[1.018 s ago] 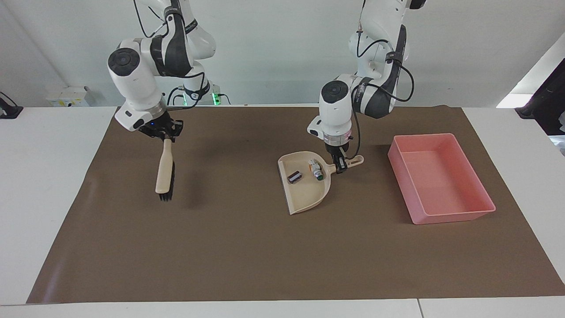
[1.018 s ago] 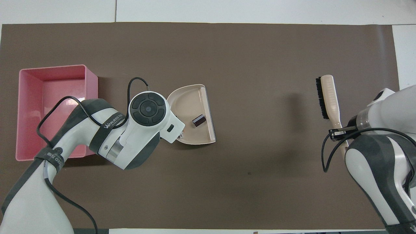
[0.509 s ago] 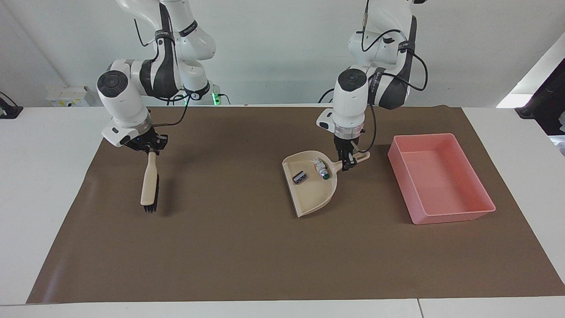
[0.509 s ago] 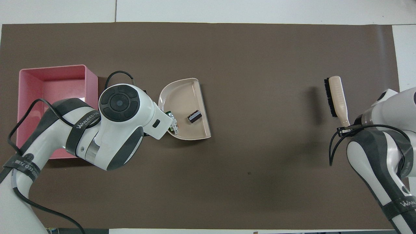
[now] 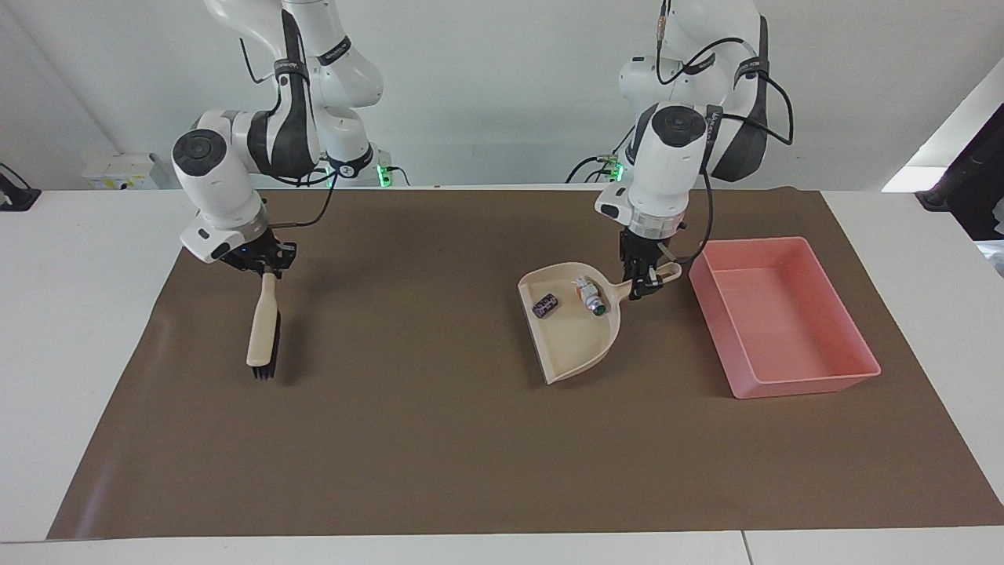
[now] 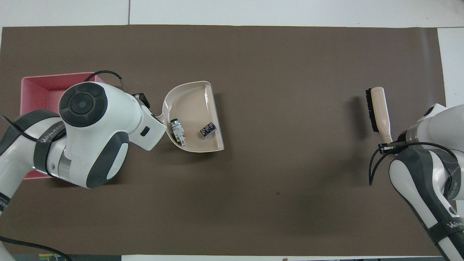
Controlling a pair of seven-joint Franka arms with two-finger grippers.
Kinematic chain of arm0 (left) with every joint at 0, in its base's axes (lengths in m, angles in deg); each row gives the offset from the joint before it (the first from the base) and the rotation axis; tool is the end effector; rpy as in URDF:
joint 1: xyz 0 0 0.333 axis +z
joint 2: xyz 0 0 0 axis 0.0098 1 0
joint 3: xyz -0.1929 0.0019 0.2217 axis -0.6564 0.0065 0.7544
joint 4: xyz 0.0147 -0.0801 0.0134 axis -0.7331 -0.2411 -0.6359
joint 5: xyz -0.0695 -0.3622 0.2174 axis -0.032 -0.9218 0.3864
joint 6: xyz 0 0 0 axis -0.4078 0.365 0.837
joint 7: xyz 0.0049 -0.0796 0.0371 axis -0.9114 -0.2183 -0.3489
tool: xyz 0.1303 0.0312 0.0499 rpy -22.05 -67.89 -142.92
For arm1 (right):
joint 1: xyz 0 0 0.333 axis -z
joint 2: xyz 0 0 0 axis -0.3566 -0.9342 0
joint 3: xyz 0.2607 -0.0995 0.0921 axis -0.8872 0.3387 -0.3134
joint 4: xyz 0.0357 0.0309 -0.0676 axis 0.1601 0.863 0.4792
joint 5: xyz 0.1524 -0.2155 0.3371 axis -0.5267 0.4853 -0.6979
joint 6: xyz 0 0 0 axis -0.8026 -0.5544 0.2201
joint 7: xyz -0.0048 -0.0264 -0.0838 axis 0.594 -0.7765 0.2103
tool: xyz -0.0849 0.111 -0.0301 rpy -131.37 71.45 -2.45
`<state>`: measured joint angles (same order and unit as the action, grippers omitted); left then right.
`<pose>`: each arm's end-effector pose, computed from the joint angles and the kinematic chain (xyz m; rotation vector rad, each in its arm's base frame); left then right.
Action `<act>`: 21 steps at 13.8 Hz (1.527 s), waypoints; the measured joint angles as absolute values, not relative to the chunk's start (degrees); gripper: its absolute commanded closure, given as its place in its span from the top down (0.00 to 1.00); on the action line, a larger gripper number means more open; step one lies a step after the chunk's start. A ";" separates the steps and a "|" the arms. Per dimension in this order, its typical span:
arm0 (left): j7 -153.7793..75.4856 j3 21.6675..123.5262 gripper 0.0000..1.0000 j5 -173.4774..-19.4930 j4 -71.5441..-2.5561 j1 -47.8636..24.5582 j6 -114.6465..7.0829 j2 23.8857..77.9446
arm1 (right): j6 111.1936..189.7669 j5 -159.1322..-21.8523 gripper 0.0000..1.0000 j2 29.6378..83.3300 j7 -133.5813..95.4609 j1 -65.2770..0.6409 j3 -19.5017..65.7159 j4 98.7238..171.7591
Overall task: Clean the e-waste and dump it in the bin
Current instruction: 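Lift the dustpan with the left gripper and carry it over the bin, then tip the dustpan with the left gripper to dump parts into the bin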
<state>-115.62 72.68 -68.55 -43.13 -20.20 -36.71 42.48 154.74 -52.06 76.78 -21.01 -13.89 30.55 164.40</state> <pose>0.5519 -0.2384 0.3737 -2.2496 2.0994 -0.0945 0.5068 -0.0750 0.2911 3.0358 0.0886 -0.1805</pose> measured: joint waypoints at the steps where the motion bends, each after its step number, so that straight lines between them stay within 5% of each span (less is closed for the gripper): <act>1: -117.71 72.72 0.00 -69.94 -43.15 -18.90 -36.20 41.83 | 155.16 -52.06 0.00 76.56 -21.01 -13.14 30.58 164.82; 11: -145.41 73.41 0.00 -85.04 -42.36 1.96 -27.20 35.52 | 158.49 -52.06 0.00 75.39 -21.04 -12.27 30.58 167.18; 21: -167.60 73.95 0.00 -93.70 -31.65 27.39 -14.46 36.34 | 158.68 -52.06 0.00 75.39 -21.57 -12.27 30.53 167.67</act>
